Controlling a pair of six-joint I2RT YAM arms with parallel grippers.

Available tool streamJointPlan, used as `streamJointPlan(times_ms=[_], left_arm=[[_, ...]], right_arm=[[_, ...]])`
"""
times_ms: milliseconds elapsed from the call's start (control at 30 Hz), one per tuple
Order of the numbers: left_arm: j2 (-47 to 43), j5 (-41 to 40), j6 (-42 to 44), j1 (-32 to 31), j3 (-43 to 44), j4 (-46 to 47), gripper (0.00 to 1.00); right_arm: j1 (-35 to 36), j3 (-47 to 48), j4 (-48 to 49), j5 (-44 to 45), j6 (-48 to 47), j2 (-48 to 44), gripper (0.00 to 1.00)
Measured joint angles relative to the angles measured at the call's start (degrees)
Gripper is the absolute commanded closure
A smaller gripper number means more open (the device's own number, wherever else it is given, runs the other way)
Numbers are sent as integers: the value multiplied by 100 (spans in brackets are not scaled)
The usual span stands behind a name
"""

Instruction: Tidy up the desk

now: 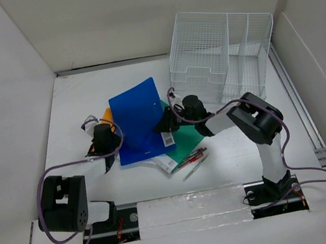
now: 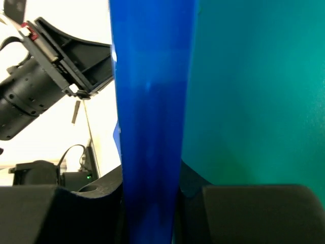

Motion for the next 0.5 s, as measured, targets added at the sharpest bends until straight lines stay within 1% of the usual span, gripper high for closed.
streamJointPlan(times_ms=[100, 133, 200, 233, 333, 433, 500], left_arm=[[-199, -13, -24, 0, 0, -98, 99], [-326, -39, -39, 0, 0, -177, 90], [-791, -46, -109, 0, 0, -396, 81], [-1108, -4, -166, -17, 9, -476, 59], [-2173, 24, -291, -83, 190, -761, 32], [-3136, 0, -334, -85, 643, -957, 31], [-3565, 2, -304, -85, 1032, -1080, 31]], right_arm=[[61, 52, -385, 160, -181, -229, 100], [96, 109, -553, 210, -275, -332, 100], [166, 302, -894, 280, -470, -525, 100], [227, 452, -1088, 323, -584, -625, 100], [407, 914, -1593, 476, -903, -1025, 100], [535, 1366, -2072, 708, -1217, -1558, 100], [533, 1626, -2354, 907, -1432, -1974, 100]])
